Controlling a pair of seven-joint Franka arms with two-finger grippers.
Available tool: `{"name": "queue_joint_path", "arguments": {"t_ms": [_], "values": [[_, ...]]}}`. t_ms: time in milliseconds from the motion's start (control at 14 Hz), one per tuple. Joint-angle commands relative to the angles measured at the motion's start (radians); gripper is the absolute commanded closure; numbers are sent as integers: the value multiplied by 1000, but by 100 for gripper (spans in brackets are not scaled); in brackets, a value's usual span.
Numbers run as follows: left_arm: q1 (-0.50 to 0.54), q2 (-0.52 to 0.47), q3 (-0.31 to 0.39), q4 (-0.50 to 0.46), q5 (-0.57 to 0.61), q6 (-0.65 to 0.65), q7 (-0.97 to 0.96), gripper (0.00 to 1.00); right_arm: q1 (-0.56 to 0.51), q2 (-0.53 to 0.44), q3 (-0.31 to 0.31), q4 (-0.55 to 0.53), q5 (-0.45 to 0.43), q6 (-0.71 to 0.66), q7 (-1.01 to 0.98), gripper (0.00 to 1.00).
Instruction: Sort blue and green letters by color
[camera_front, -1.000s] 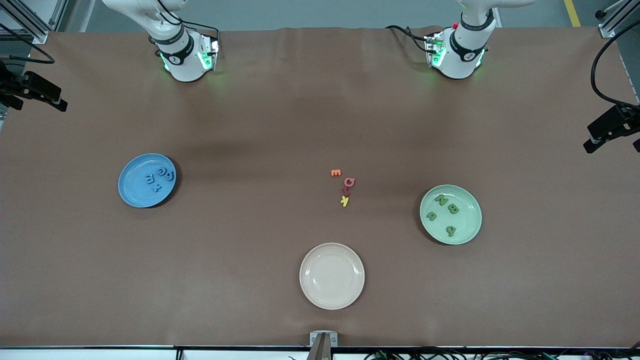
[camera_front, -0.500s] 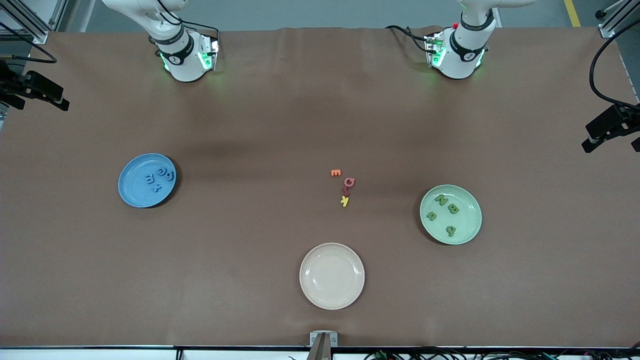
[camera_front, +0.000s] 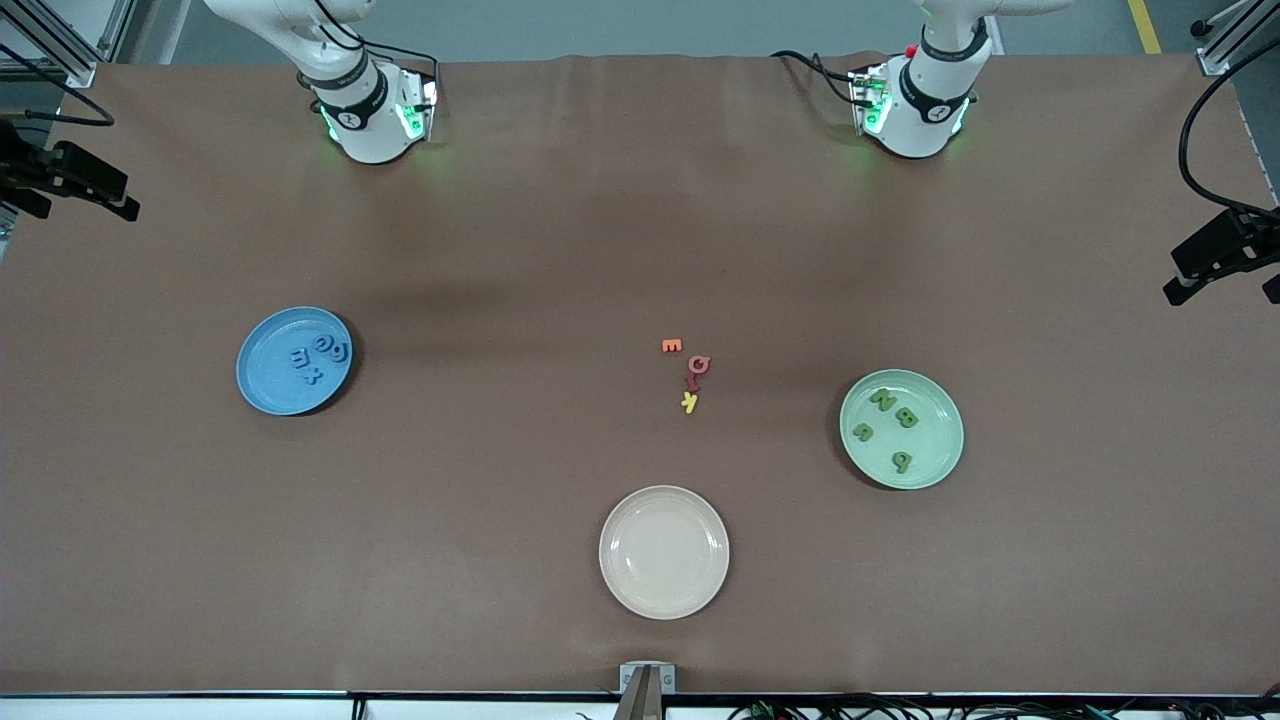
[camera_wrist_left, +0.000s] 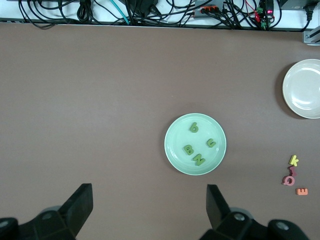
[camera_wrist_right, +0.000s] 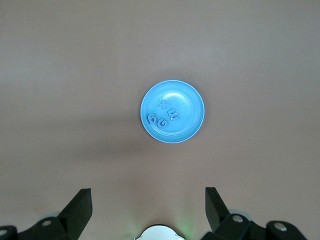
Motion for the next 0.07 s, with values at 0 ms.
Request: {"name": "queue_joint_path", "arguments": {"t_ms": [0], "values": [[2,3,-2,14,-3,-16,0,0,-15,-20,10,-22,13,-1,-8,0]]}}
